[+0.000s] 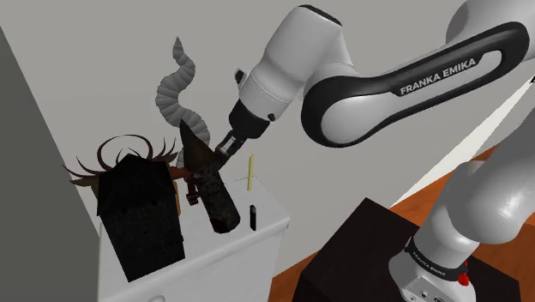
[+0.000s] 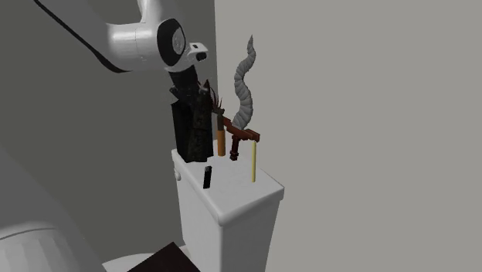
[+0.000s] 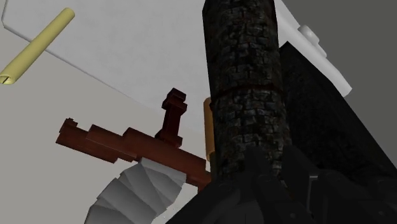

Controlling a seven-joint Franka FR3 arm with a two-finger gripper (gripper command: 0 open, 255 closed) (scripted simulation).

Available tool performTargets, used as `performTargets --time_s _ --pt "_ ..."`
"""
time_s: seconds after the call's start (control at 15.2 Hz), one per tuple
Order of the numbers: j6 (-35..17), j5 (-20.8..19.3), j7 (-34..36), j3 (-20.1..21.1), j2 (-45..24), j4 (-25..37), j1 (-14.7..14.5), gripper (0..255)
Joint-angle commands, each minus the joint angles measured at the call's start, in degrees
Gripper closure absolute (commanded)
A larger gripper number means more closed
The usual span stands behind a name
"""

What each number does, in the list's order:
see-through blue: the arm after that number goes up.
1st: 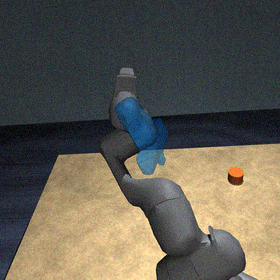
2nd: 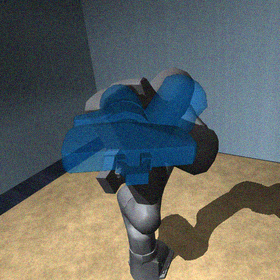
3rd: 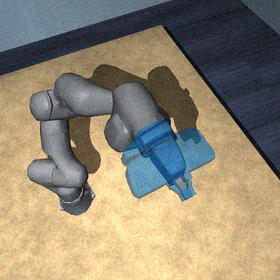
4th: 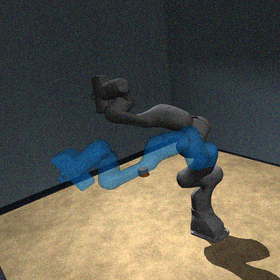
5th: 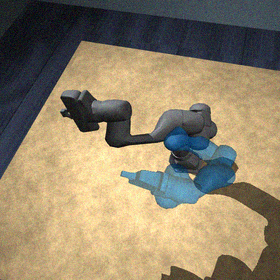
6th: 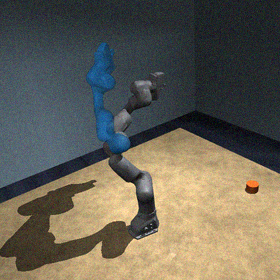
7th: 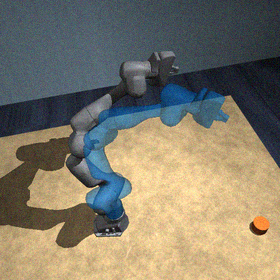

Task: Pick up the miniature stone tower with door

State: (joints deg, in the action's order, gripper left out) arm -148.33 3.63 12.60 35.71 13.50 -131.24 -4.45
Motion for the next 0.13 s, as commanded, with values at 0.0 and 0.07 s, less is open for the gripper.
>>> performTargets --time_s 0.0,0.07 --pt "0.74 0.32 -0.39 -0.3 0.32 0.52 -0.09 255" --pt "0.74 0.32 -0.4 -0.3 0.33 0.52 -0.09 255"
